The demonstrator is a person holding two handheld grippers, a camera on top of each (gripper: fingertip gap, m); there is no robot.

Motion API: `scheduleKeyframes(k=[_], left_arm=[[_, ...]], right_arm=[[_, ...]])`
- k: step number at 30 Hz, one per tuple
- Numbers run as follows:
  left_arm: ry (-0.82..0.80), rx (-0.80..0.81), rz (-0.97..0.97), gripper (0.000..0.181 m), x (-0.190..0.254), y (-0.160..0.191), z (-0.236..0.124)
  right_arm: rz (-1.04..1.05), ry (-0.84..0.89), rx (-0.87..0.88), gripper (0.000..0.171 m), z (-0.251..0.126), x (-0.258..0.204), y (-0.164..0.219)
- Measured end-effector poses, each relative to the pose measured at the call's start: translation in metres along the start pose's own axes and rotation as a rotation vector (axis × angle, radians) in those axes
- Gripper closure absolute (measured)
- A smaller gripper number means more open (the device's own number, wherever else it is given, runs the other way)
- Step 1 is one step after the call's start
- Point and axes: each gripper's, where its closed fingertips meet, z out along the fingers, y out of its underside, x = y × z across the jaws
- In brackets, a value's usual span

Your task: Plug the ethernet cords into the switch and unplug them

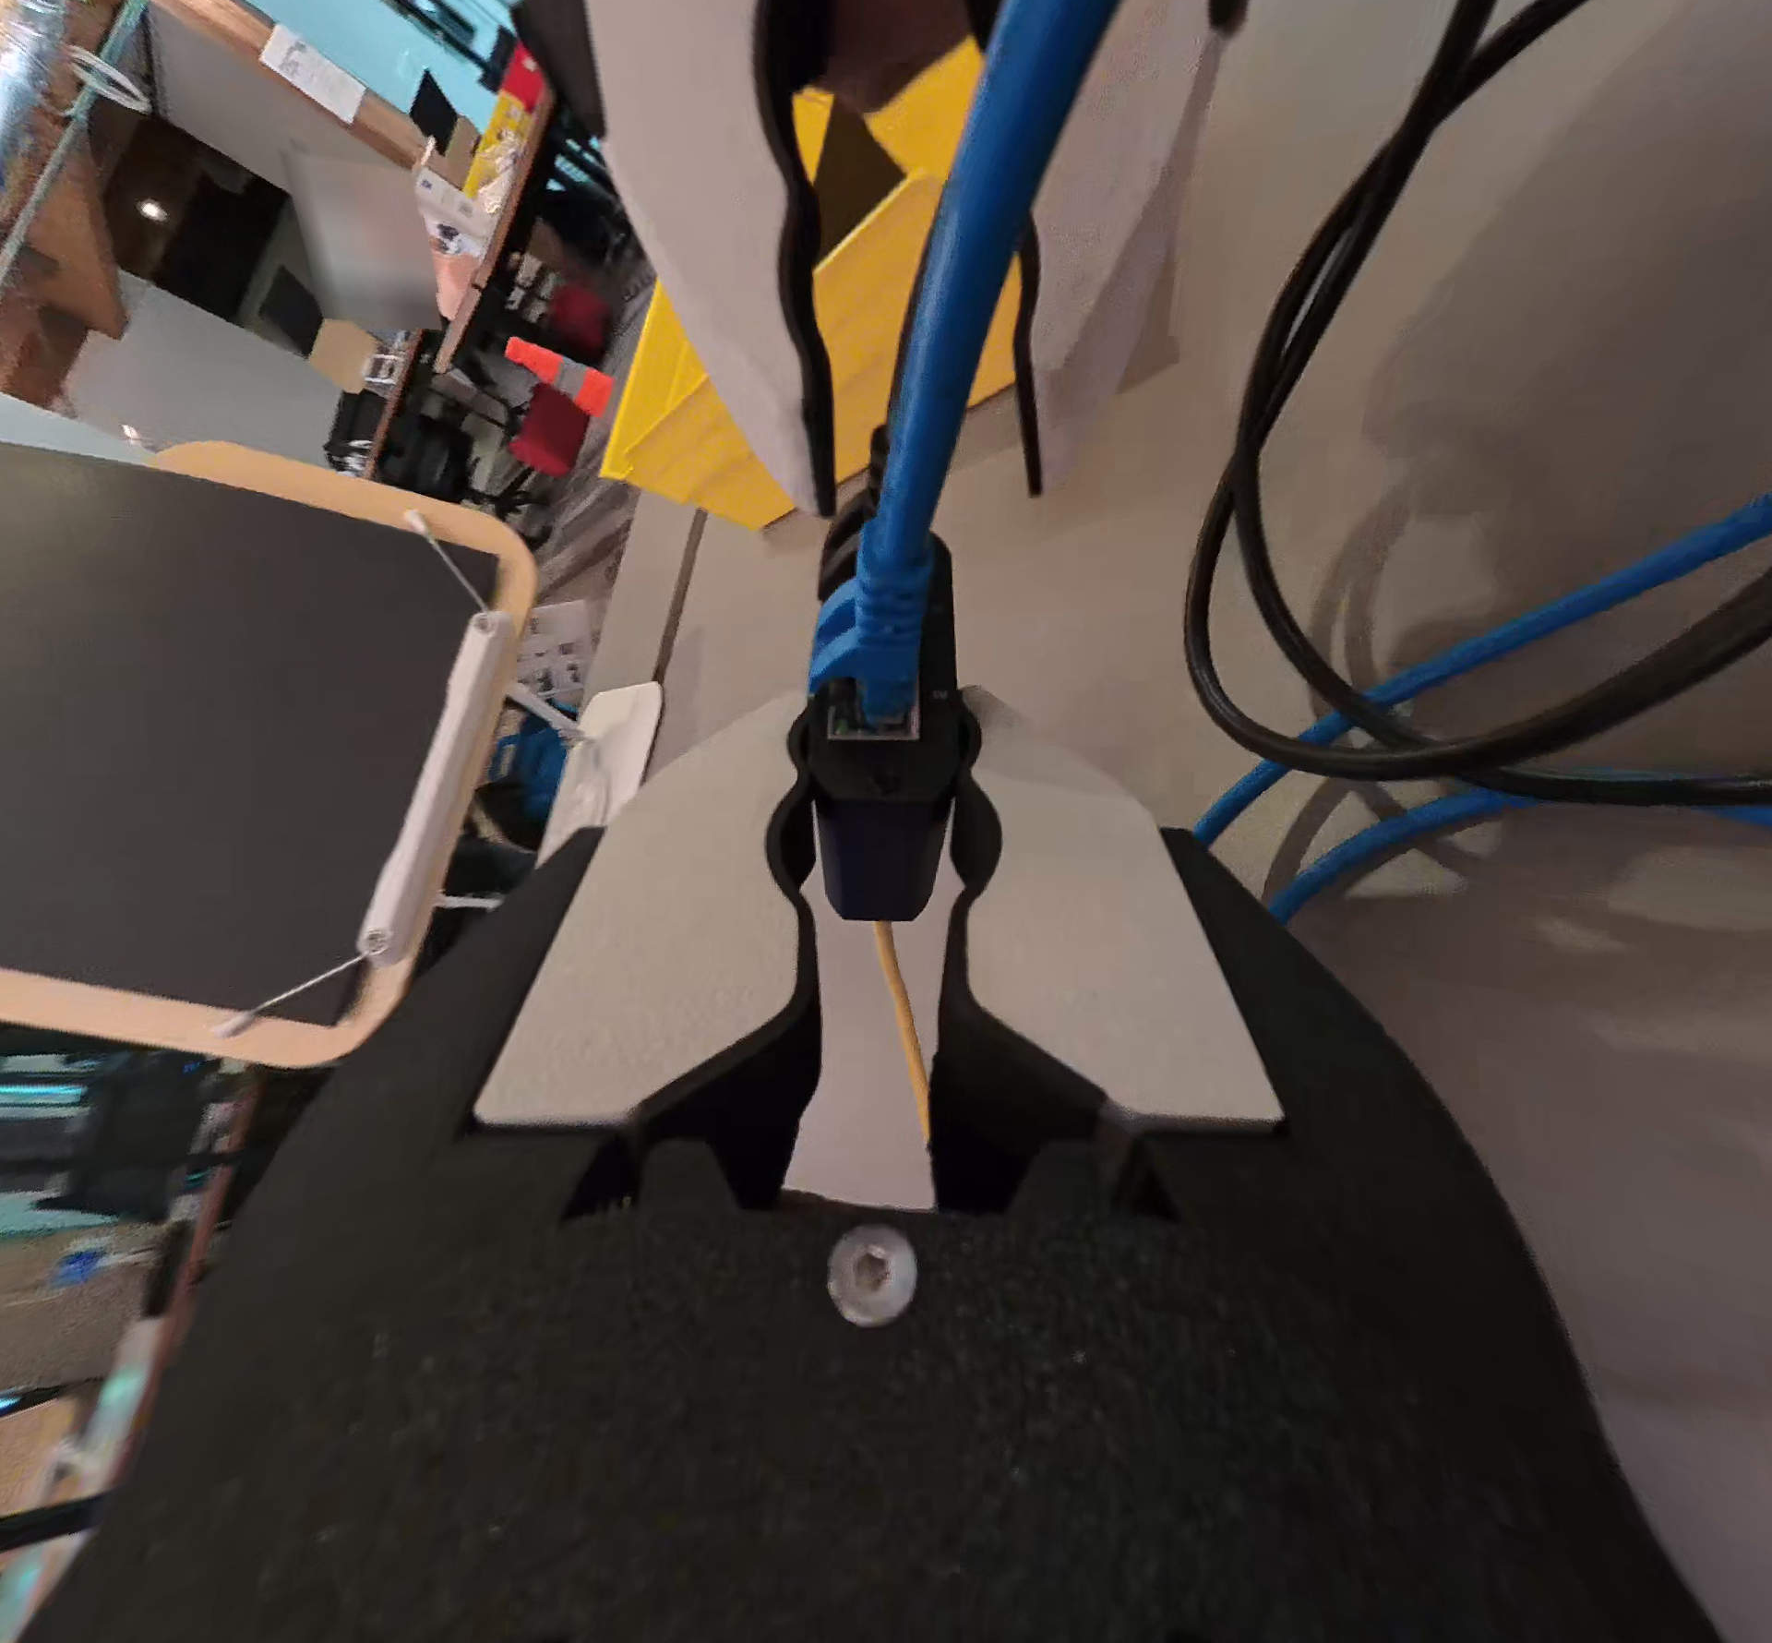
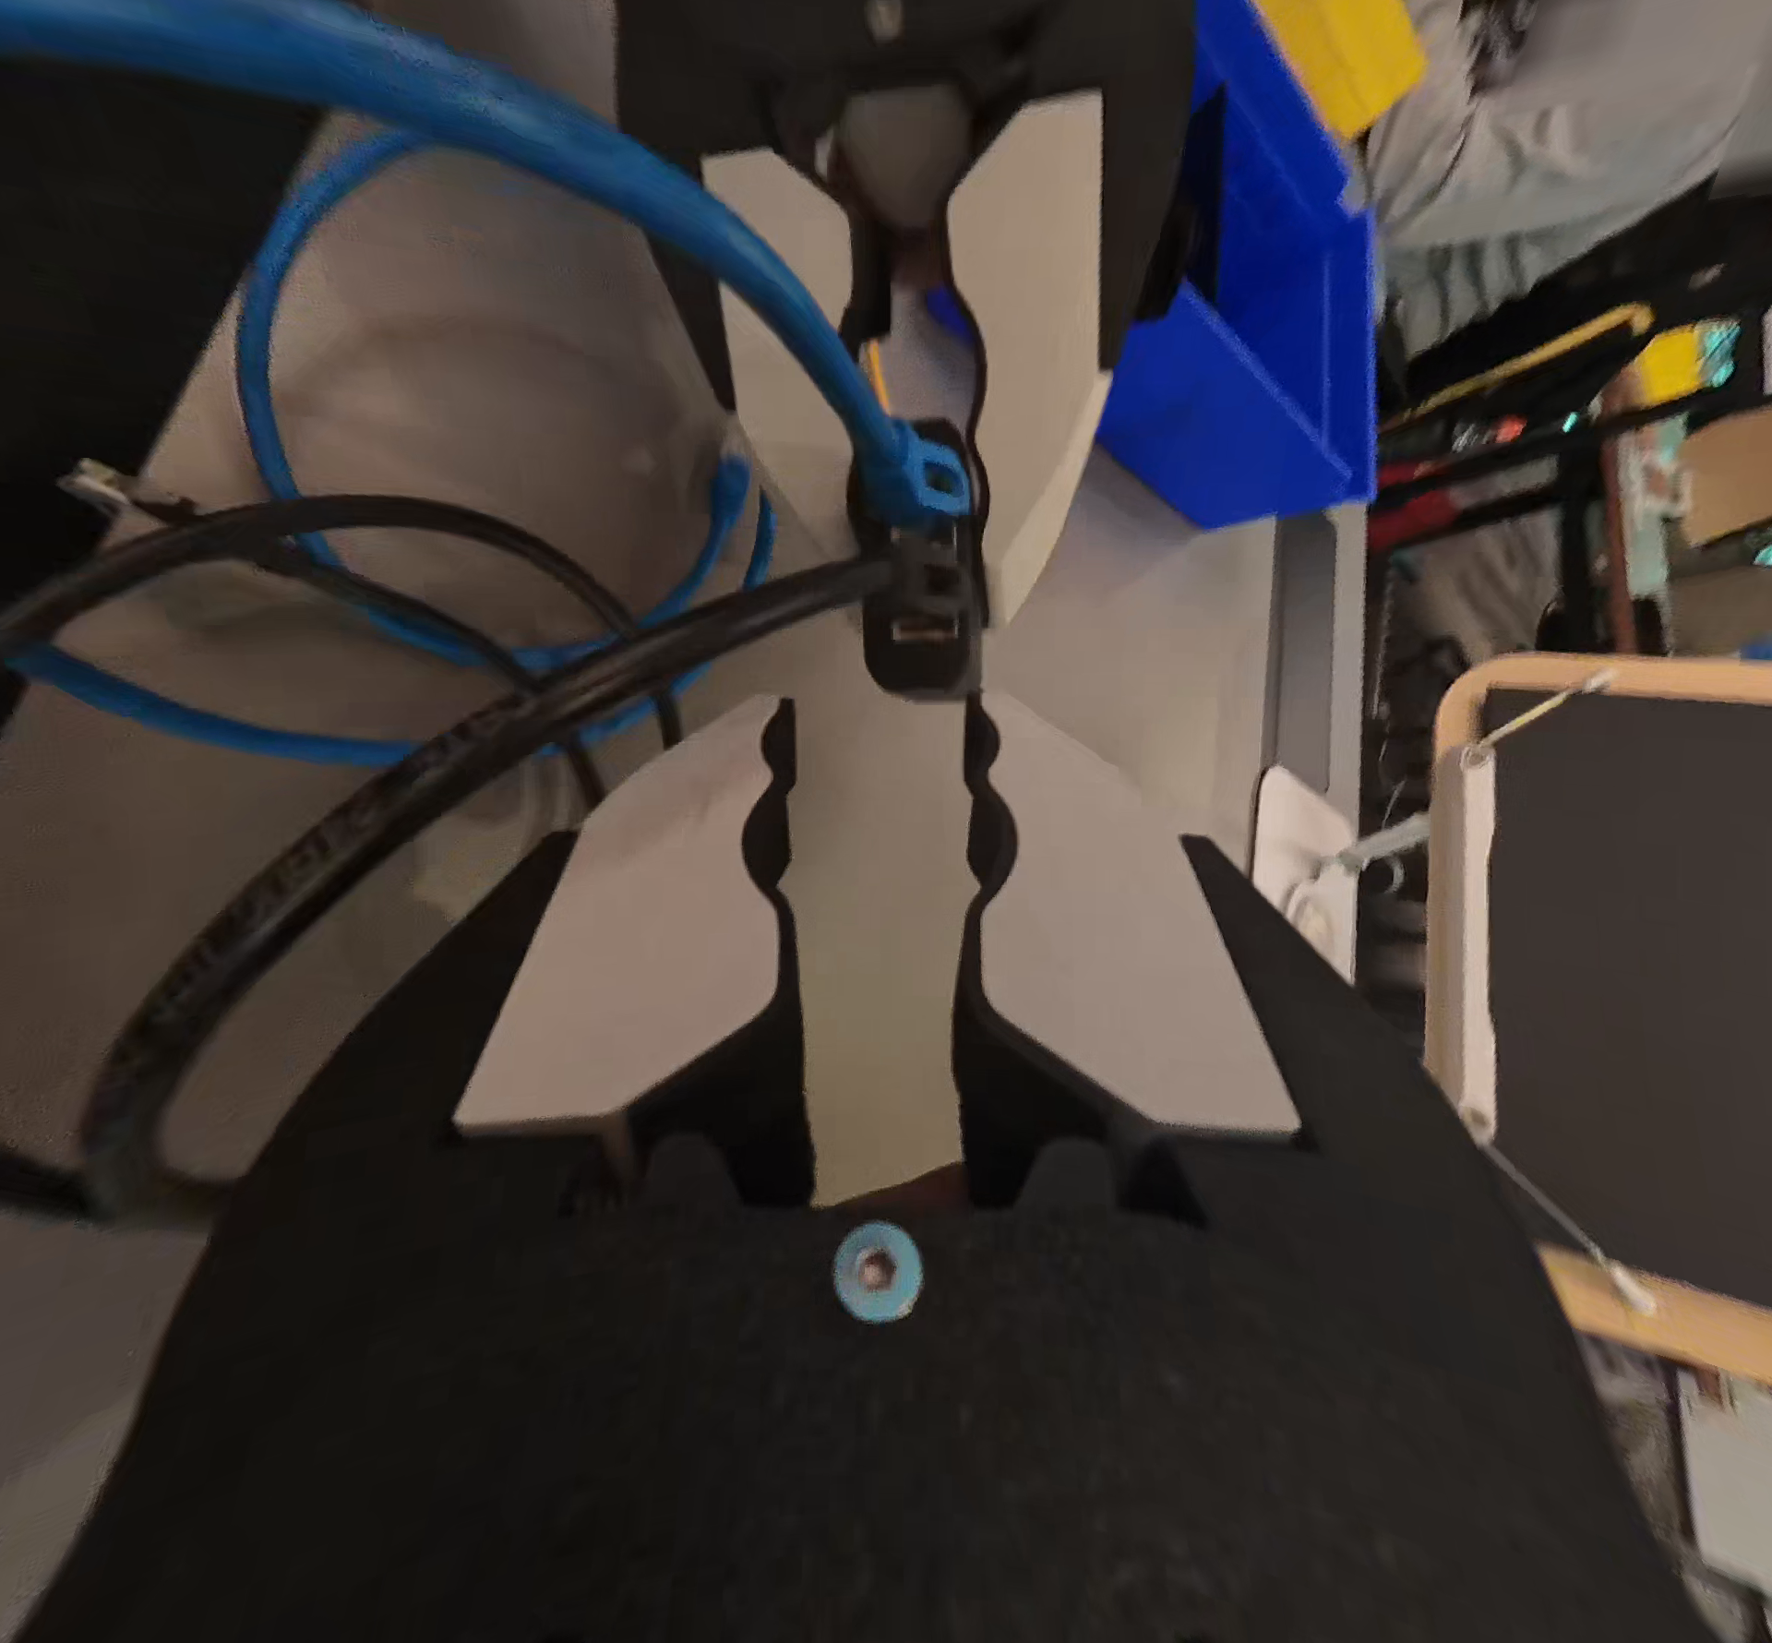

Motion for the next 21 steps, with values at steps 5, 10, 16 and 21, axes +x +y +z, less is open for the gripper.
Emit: scheduleKeyframes(k=[5,10,16,21], left_arm=[[0.032,0.053,-0.073,0.157,-0.004,-0.011,-0.007],[0.042,0.039,-0.068,0.157,-0.003,-0.011,-0.007],[0.081,0.024,-0.074,0.157,0.002,-0.007,-0.006],[0.087,0.006,-0.076,0.157,0.003,-0.003,-0.003]], right_arm=[[0.004,0.058,0.150,0.142,-0.003,0.007,-0.024],[0.037,0.053,0.193,0.151,-0.001,0.008,-0.026],[-0.002,0.056,0.171,0.149,0.004,0.013,-0.025],[-0.018,0.006,0.158,0.155,0.010,0.007,-0.024]])
